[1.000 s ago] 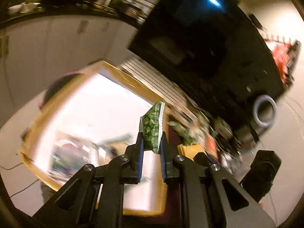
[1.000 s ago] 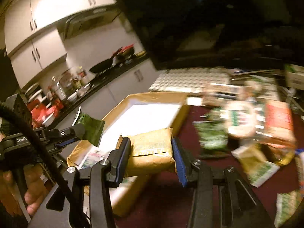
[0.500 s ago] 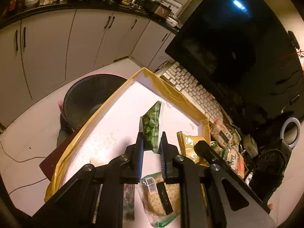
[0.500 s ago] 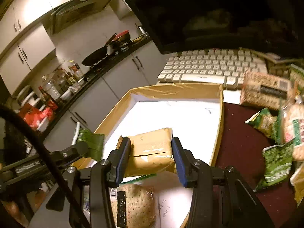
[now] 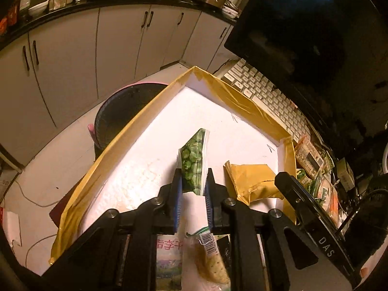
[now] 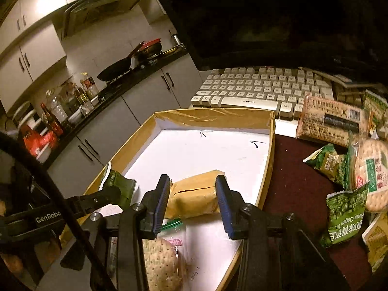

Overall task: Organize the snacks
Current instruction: 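Carry both packs into the cardboard box and open both tools, then grasp a green pea bag with the right tool while the left tool grasps another green bag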

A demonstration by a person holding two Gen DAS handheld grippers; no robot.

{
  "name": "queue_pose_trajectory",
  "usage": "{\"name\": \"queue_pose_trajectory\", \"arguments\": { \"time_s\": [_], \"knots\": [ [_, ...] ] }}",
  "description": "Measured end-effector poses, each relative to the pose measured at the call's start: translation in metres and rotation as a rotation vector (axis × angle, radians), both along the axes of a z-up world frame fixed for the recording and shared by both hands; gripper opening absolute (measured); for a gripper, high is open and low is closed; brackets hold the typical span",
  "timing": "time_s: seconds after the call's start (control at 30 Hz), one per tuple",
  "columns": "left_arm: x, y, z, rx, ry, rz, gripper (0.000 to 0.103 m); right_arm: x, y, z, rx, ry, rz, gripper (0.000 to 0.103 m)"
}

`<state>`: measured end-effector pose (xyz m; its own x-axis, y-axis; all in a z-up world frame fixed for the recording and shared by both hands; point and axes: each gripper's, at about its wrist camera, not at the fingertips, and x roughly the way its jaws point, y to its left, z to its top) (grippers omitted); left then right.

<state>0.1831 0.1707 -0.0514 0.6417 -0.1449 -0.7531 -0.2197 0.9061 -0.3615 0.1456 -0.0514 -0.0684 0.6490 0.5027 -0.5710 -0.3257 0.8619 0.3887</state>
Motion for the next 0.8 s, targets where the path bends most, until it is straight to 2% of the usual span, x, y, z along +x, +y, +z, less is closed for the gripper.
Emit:
{"name": "queue_pose_trajectory", "arguments": {
  "time_s": [0.07,0.13,0.2,0.3,0.47,0.5,0.57,0.7,0.8],
  "knots": [
    [-0.001,-0.001,-0.001,0.016,0.021,-0.002,0.029,0.002,-0.004,-0.002,0.024,0.018,-0.004,0.039],
    [-0.003,-0.002,-0.002,0.020,0.026,-0.008,0.058,0.002,-0.006,-0.004,0.040,0.029,-0.002,0.039],
    [-0.010,-0.002,0.001,0.036,-0.007,0.011,0.066,0.000,-0.007,-0.002,0.054,0.025,0.006,0.043],
    [-0.020,-0.008,0.008,0.058,-0.032,0.002,0.068,-0.005,-0.007,0.001,0.072,0.002,0.014,0.051],
    [-0.043,-0.027,0.022,0.047,-0.097,-0.074,0.074,-0.023,-0.024,0.014,0.136,-0.040,0.034,0.052],
    [-0.049,-0.031,0.024,0.047,-0.117,-0.088,0.078,-0.030,-0.032,0.016,0.153,-0.041,0.034,0.056],
    [-0.058,-0.042,0.028,0.051,-0.144,-0.121,0.081,-0.048,-0.053,0.015,0.172,-0.047,0.033,0.064],
    [-0.068,-0.070,0.027,0.027,-0.153,-0.205,0.081,-0.082,-0.095,0.003,0.133,-0.019,0.022,0.067],
    [-0.071,-0.095,0.027,0.011,-0.162,-0.277,0.081,-0.106,-0.129,-0.009,0.078,0.009,-0.040,0.066]
  ]
}}
